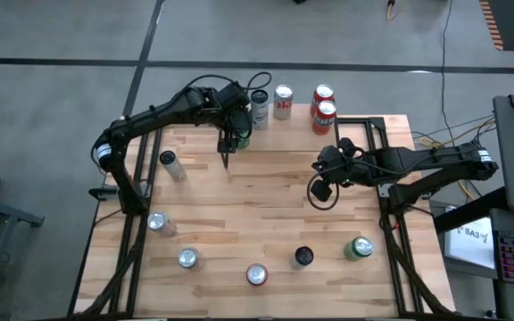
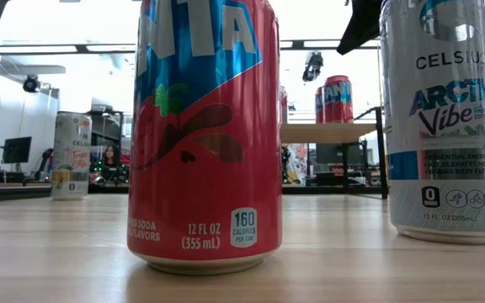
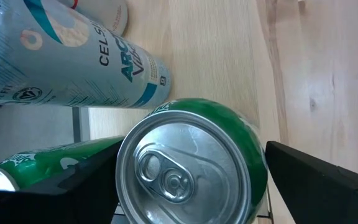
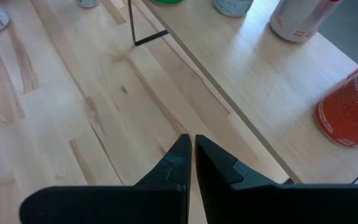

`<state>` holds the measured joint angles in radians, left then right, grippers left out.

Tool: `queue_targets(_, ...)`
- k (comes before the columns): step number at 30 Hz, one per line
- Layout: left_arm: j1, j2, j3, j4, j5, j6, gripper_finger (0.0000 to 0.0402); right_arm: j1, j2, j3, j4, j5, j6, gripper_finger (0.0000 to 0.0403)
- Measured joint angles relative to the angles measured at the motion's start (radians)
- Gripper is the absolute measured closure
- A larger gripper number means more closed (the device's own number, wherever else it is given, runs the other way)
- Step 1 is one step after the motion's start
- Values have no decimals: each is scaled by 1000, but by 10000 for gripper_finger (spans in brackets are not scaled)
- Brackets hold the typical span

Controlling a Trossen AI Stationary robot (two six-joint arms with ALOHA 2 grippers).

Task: Place canned beverage on shelf
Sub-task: Put the top green soda can on the shelf aligned with the other green soda can

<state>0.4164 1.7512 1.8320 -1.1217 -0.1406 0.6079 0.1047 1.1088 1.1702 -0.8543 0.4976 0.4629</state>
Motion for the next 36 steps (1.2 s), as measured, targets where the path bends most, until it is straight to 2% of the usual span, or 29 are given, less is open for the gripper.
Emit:
queue_targets(27,1,-2,0,7,-11,-6,33,0,0,0,0,0,-1,390)
queue_targets(36,0,-2,0,18,-11,-4,7,0,0,0,0,0,-1,390)
